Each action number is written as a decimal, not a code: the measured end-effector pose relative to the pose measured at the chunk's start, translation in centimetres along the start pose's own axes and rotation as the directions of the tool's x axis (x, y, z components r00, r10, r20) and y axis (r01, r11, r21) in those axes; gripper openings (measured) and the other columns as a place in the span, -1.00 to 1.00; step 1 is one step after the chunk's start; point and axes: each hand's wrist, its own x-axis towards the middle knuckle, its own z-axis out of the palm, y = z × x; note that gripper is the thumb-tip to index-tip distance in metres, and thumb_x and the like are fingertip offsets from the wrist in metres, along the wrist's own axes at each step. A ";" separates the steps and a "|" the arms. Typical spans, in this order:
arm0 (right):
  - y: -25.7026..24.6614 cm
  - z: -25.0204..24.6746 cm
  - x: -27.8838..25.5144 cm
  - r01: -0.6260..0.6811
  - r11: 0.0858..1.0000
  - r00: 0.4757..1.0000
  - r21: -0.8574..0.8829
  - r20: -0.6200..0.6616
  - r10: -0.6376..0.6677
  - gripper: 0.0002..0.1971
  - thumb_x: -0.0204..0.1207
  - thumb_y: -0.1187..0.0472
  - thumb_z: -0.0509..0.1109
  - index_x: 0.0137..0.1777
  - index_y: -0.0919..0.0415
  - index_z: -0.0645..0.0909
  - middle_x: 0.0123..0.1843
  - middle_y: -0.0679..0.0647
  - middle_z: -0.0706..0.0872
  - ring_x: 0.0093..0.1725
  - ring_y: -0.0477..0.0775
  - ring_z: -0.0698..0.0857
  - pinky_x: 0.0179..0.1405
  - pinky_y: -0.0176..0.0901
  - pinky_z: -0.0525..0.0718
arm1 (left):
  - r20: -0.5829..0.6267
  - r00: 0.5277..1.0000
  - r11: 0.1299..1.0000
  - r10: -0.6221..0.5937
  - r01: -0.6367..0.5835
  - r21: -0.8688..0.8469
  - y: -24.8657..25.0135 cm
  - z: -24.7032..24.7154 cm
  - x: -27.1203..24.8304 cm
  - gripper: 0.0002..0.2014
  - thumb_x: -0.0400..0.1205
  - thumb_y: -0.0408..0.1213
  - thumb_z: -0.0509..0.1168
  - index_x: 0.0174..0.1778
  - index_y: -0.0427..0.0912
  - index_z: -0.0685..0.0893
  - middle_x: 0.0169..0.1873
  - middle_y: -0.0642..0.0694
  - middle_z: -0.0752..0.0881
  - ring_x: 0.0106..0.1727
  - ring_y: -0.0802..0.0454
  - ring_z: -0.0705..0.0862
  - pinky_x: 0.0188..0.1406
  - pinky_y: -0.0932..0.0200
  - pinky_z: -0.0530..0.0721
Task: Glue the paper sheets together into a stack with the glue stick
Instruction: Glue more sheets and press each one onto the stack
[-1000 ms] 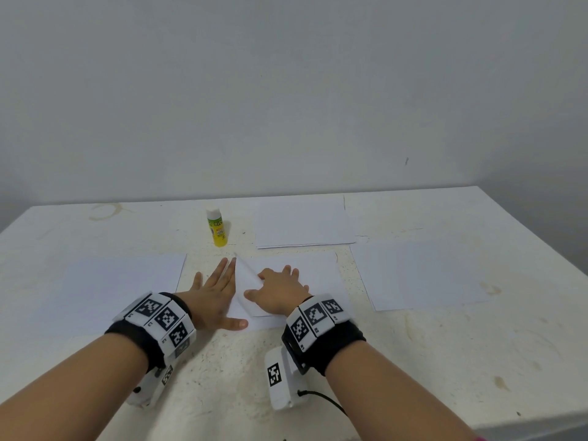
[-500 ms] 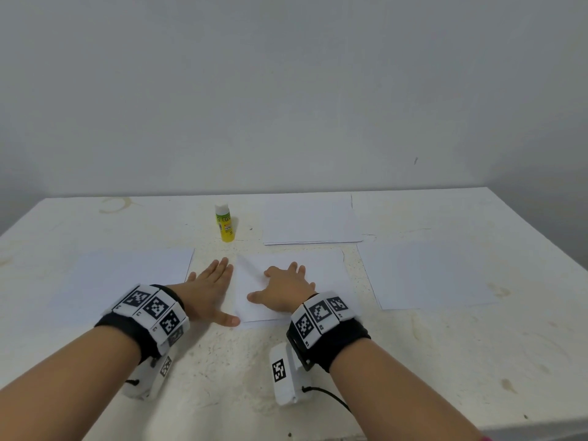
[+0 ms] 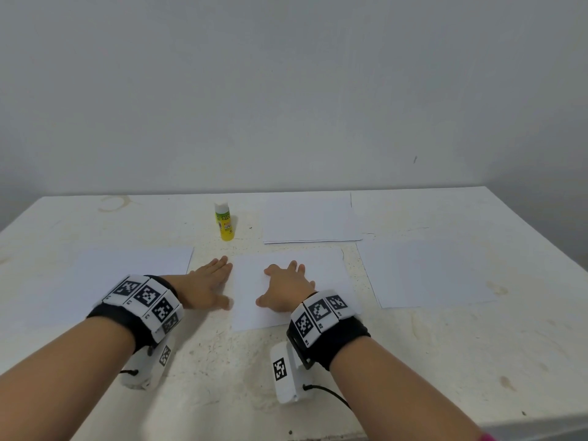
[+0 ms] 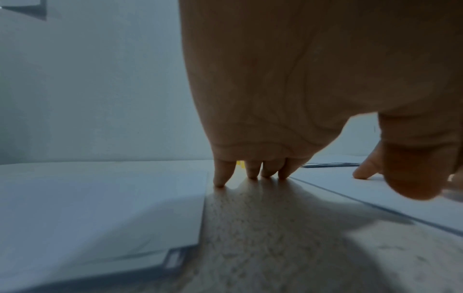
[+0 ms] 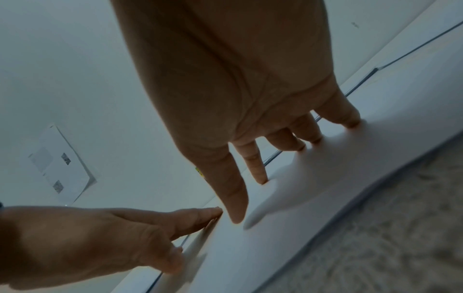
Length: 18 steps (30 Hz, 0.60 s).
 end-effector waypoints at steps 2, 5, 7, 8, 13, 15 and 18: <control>0.0 0.1 0.1 0.005 1.000 1.000 -0.009 -0.002 -0.005 -0.22 0.49 0.00 0.44 0.64 0.02 0.14 0.69 0.29 -0.06 0.68 0.32 -0.12 0.57 0.38 0.10 | -0.010 1.000 1.000 -0.014 0.013 -0.003 0.1 0.1 0.1 -0.02 0.65 0.19 0.19 0.66 -0.25 -0.31 0.65 -0.13 -0.36 0.68 -0.04 -0.29 0.65 0.04 -0.17; 0.1 0.3 0.1 0.019 0.999 1.000 -0.032 0.008 -0.018 0.00 0.31 -0.17 0.58 0.64 0.05 0.08 0.68 0.30 -0.07 0.67 0.34 -0.13 0.56 0.42 0.10 | -0.017 1.000 0.999 -0.010 0.011 0.032 0.0 0.5 0.4 0.04 0.60 0.25 0.22 0.66 -0.24 -0.31 0.66 -0.11 -0.35 0.69 -0.06 -0.27 0.67 -0.10 -0.09; 0.0 0.3 -0.1 0.024 0.997 0.999 -0.067 0.033 -0.022 0.18 0.17 -0.20 0.65 0.65 0.09 0.00 0.68 0.34 -0.14 0.67 0.37 -0.20 0.56 0.46 0.04 | -0.021 1.000 0.999 0.001 0.000 0.038 -0.1 0.5 0.5 0.00 0.63 0.21 0.21 0.67 -0.24 -0.30 0.66 -0.12 -0.34 0.69 -0.07 -0.26 0.67 -0.10 -0.08; -0.1 0.3 -0.2 0.024 0.996 0.999 -0.084 0.041 -0.021 0.22 0.14 -0.18 0.68 0.65 0.11 -0.02 0.68 0.36 -0.18 0.66 0.39 -0.23 0.56 0.48 0.02 | -0.024 1.000 0.999 0.008 -0.007 0.036 -0.1 0.4 0.5 -0.03 0.65 0.18 0.19 0.67 -0.23 -0.30 0.66 -0.11 -0.34 0.69 -0.07 -0.26 0.67 -0.07 -0.09; -0.4 0.0 -0.2 0.016 0.994 1.000 -0.109 0.028 -0.013 0.14 0.21 -0.13 0.67 0.63 0.11 0.01 0.68 0.37 -0.15 0.66 0.41 -0.19 0.55 0.49 0.07 | -0.048 0.998 0.999 0.042 -0.042 0.009 -0.7 0.2 0.6 -0.10 0.68 0.15 0.16 0.68 -0.23 -0.26 0.67 -0.12 -0.30 0.69 -0.04 -0.25 0.63 0.09 -0.16; -0.3 0.0 -0.2 0.015 0.994 1.000 -0.105 0.027 -0.013 0.07 0.27 -0.13 0.63 0.63 0.08 0.03 0.68 0.36 -0.14 0.67 0.40 -0.17 0.55 0.46 0.10 | -0.056 0.997 0.999 0.050 -0.051 0.001 -1.0 0.3 0.7 -0.09 0.67 0.16 0.17 0.68 -0.22 -0.24 0.67 -0.12 -0.29 0.69 -0.03 -0.24 0.63 0.08 -0.14; -0.3 0.0 -0.1 0.011 0.995 1.000 -0.095 0.013 -0.010 -0.10 0.43 -0.13 0.51 0.63 0.05 0.07 0.69 0.34 -0.11 0.67 0.37 -0.12 0.55 0.43 0.14 | -0.082 0.995 0.998 0.060 -0.061 -0.003 -1.1 0.6 0.9 -0.04 0.62 0.19 0.24 0.69 -0.19 -0.20 0.68 -0.08 -0.25 0.69 -0.02 -0.18 0.65 0.06 -0.08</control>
